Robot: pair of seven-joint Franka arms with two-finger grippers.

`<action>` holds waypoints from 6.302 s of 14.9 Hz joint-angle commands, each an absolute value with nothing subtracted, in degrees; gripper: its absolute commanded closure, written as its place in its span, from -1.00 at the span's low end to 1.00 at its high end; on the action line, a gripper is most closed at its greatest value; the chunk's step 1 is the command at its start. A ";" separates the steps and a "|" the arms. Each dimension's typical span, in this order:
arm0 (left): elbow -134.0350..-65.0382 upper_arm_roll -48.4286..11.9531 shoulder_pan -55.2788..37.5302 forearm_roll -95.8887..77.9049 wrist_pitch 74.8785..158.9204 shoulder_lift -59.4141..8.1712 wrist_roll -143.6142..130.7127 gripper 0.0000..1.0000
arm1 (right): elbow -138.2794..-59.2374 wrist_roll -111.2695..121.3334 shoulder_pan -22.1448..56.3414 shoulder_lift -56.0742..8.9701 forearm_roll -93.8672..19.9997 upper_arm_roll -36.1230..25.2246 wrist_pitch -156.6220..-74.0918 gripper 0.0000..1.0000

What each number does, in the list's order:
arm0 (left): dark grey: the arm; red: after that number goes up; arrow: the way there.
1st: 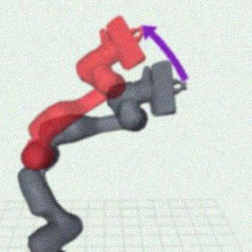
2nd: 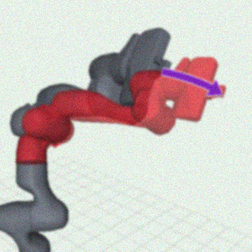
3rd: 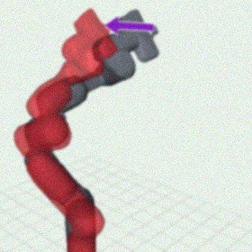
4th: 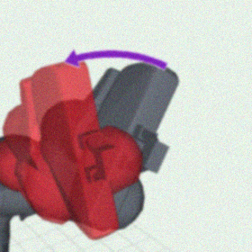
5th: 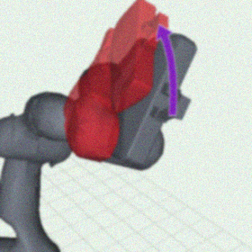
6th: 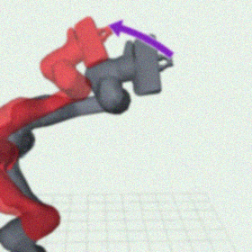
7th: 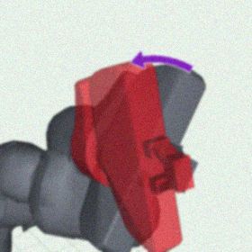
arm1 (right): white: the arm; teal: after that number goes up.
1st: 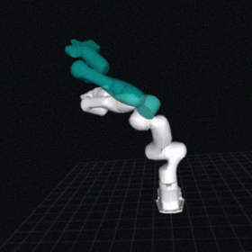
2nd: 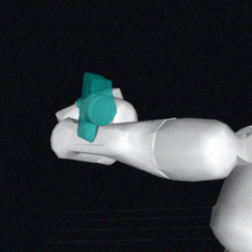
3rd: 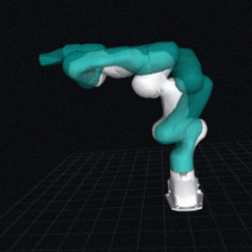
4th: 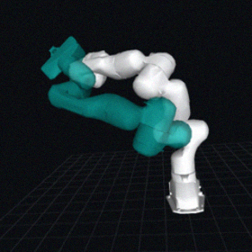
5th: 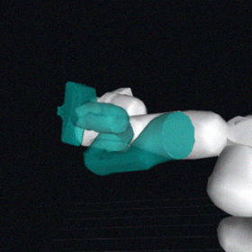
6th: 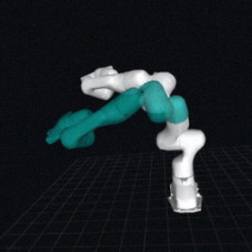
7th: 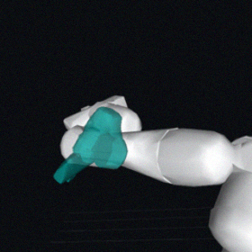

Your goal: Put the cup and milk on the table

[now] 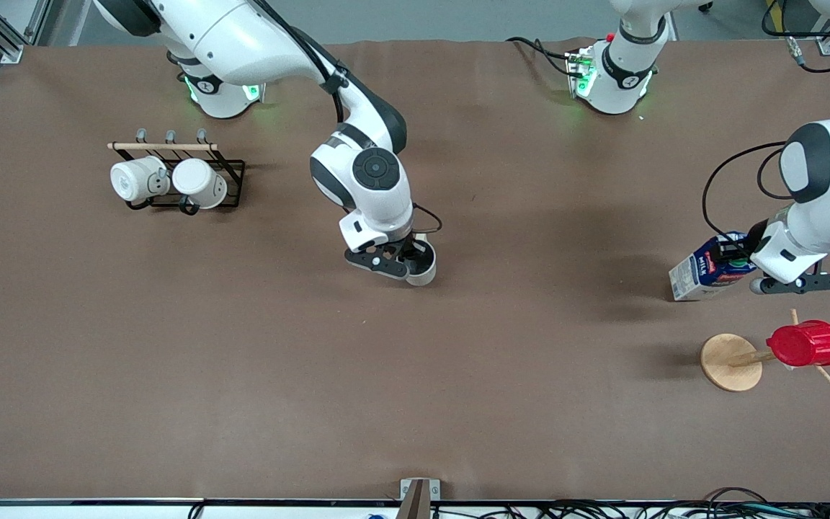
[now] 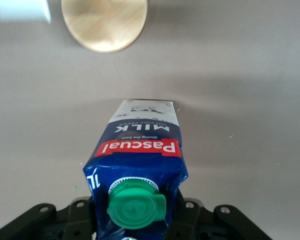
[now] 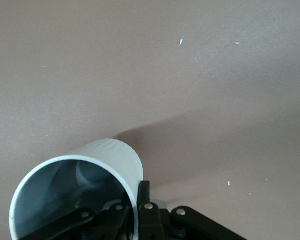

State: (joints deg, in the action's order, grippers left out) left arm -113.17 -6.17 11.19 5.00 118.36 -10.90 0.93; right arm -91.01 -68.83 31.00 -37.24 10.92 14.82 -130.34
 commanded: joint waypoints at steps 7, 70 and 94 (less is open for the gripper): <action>-94.77 -19.76 9.76 5.45 109.61 -16.86 -4.45 0.66 | -90.79 -71.19 32.26 -38.76 13.80 14.59 -132.01 0.93; -84.73 -20.57 -20.22 5.45 106.26 -26.73 -39.11 -1.00 | -86.22 -4.75 -4.04 0.09 0.09 0.44 -87.19 -1.00; -84.73 -19.52 5.81 2.02 94.93 -7.47 -10.98 -1.00 | -86.31 0.53 -3.96 0.18 -0.09 -0.35 -86.92 -1.00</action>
State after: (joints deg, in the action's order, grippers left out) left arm -84.01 -20.45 7.66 2.29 96.19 -9.02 -11.23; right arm -86.47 0.18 -4.13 0.00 0.83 0.01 -87.24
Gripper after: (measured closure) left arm 0.000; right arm 0.000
